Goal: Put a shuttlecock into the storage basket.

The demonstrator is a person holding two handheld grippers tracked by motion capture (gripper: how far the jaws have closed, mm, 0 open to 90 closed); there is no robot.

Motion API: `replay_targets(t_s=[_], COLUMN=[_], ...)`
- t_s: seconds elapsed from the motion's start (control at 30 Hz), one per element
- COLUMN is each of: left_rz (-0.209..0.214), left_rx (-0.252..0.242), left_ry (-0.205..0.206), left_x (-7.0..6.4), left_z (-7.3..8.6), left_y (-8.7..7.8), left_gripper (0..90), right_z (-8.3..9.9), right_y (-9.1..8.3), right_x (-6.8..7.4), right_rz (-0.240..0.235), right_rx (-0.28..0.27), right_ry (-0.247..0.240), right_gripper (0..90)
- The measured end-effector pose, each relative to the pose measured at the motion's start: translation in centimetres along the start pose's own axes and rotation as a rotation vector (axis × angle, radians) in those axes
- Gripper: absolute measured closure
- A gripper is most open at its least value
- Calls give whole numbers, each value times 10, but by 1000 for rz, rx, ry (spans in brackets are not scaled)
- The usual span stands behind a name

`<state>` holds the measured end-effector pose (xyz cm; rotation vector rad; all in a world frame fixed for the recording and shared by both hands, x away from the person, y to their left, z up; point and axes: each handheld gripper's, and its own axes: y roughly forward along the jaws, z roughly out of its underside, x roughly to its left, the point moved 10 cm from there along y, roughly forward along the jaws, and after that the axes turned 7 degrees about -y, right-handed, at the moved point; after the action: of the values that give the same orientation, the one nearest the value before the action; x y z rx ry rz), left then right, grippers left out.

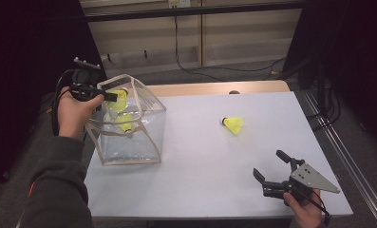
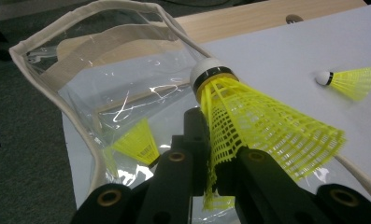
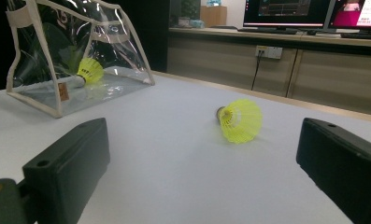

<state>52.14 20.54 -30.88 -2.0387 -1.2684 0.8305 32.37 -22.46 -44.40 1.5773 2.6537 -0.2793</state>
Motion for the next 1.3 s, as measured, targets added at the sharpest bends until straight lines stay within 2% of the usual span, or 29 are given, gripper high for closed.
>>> replay_targets(t_s=[0.4, 0.47, 0.8, 1.3], left_rz=[-22, -27, -25, -21], left_rx=[13, 6, 41, 53], left_ry=[-16, -28, -13, -12], left_x=[12, 12, 11, 10], left_z=[6, 6, 12, 16], left_y=[6, 8, 16, 24], left_gripper=[862, 861, 855, 865], right_z=[0, 1, 0, 1], right_y=[0, 0, 0, 0], right_x=[0, 0, 0, 0], right_rz=[1, 1, -1, -1], right_rx=[2, 2, 1, 2], right_ry=[4, 3, 3, -2], right_gripper=[26, 26, 26, 26])
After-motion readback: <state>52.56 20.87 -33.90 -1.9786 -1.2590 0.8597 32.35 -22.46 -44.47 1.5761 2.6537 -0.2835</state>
